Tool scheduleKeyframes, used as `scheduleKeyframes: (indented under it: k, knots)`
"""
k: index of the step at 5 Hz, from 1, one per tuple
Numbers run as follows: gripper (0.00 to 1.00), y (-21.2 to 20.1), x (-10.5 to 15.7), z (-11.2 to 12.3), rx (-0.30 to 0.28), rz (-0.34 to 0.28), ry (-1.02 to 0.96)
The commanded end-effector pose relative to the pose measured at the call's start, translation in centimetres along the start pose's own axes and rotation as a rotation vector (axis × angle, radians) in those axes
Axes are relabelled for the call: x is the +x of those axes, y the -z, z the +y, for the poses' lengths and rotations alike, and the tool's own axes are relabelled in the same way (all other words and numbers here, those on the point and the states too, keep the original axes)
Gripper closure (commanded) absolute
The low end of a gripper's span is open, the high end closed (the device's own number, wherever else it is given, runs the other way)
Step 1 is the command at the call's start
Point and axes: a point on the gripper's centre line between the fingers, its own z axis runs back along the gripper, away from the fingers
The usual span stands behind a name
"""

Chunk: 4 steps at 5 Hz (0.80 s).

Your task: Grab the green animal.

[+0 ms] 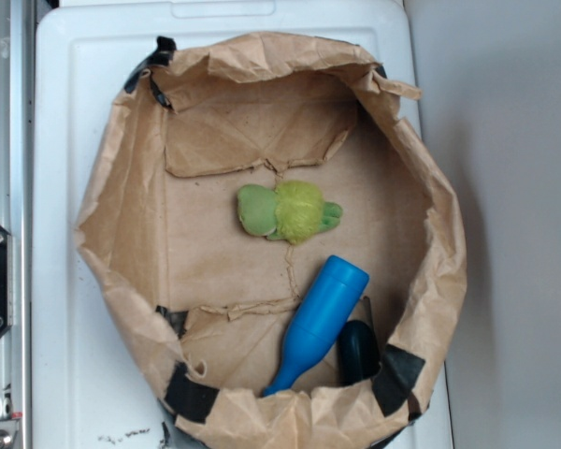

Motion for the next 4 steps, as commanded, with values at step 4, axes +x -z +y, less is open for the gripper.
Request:
scheduleKeyframes:
  k: [4]
  knots:
    - [0.00,3.0,8.5,3.0,0.025,-0.039,-0.088]
